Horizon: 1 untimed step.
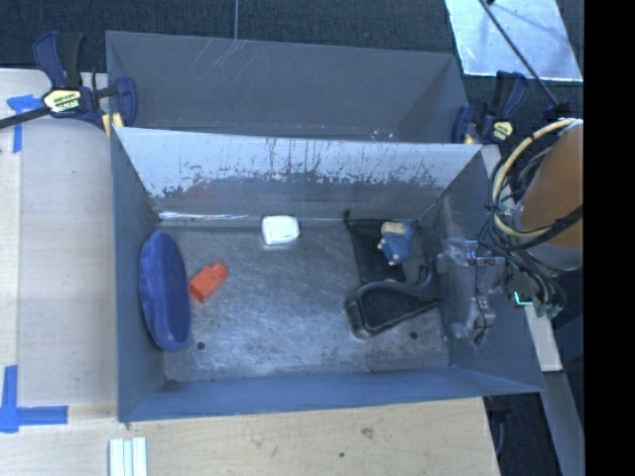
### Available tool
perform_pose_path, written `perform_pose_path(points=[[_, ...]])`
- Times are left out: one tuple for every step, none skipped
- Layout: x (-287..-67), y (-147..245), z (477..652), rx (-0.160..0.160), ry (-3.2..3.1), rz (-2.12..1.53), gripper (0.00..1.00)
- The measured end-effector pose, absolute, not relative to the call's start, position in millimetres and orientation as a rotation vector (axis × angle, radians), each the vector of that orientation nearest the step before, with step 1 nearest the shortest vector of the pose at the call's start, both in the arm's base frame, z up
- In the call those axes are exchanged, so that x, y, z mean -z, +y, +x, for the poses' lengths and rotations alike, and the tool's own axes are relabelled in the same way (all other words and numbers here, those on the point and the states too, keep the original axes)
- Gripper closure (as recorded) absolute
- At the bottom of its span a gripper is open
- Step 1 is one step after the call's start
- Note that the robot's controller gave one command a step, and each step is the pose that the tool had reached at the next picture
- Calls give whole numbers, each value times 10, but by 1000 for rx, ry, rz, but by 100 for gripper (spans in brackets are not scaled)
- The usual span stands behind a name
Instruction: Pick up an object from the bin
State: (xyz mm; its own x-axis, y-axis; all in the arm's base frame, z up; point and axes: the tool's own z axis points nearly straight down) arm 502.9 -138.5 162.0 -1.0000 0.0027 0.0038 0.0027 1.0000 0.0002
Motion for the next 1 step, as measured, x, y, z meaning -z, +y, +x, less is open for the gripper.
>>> perform_pose_path(points=[[-686,-920,5421,3,-2998,935,0]])
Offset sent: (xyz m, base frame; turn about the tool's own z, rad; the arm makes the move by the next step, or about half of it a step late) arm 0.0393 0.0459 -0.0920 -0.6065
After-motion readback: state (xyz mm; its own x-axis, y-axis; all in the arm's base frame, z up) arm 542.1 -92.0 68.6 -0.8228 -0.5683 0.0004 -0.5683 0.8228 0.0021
